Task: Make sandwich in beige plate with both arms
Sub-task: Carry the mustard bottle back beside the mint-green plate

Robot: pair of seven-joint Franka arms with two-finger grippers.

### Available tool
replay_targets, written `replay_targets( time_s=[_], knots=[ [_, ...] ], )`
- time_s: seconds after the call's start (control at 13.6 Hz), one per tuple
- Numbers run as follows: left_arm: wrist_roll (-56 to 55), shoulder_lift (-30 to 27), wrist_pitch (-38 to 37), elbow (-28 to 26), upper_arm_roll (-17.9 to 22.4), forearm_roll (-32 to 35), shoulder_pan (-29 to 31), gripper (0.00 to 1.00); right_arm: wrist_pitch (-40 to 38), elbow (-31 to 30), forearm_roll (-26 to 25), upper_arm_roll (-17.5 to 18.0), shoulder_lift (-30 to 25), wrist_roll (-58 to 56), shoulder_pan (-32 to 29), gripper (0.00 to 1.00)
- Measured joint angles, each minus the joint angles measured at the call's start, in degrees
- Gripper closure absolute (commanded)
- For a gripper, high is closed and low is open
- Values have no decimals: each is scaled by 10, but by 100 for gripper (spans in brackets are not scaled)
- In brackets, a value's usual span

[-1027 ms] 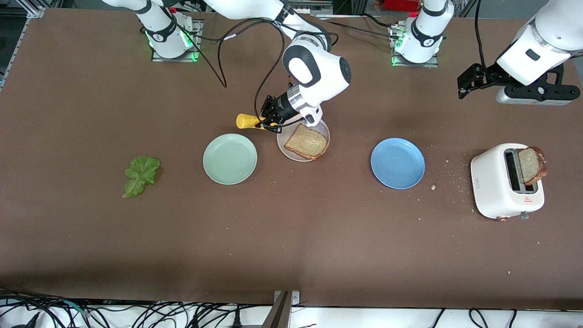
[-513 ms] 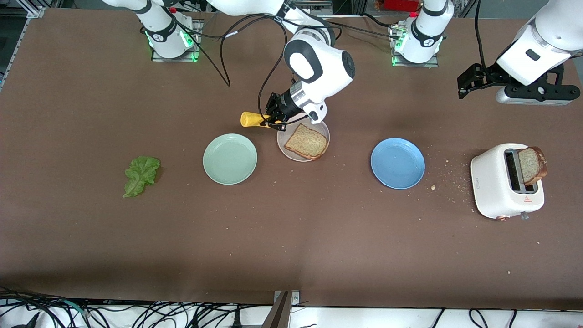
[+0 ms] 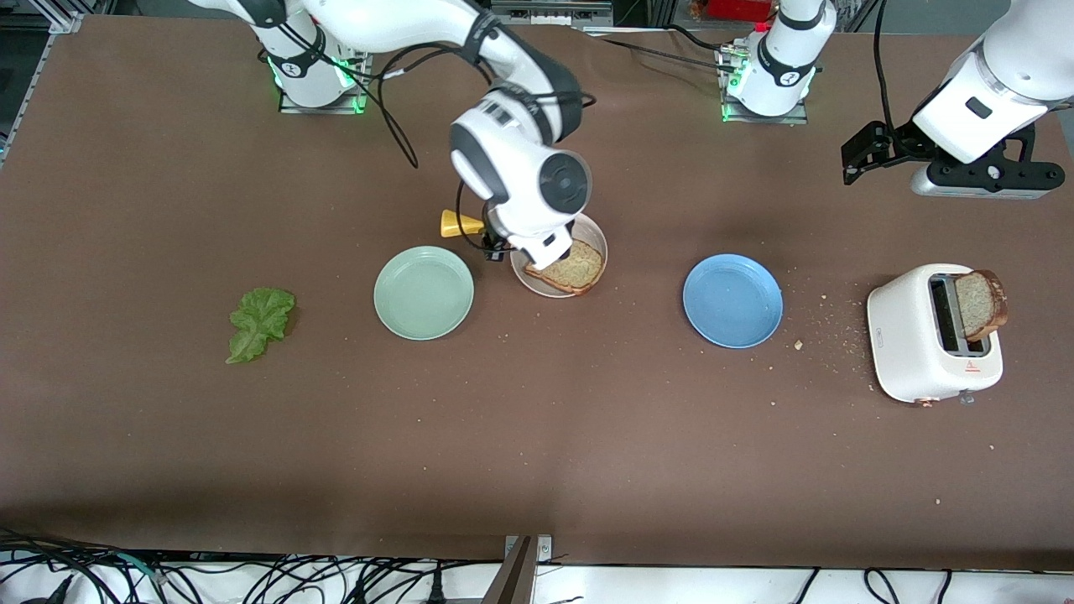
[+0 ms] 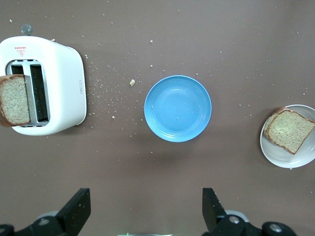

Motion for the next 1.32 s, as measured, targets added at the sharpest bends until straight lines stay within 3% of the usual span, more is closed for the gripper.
replay_targets(
  time_s=[0.44, 0.81, 1.1, 1.32],
  knots=[
    [0, 0, 0, 0, 0, 0, 0, 0, 1, 2, 304, -1, -20, -59, -152, 100],
    [0, 1, 0, 0, 0, 0, 0, 0, -29, 0, 507, -2, -16, -143, -259, 100],
    [0, 1, 0, 0, 0, 0, 0, 0, -60, -14, 584, -2, -2, -322, -344, 100],
    [0, 1, 0, 0, 0, 0, 0, 0, -85, -31, 601, -2, 17, -484, -391, 100]
  ],
)
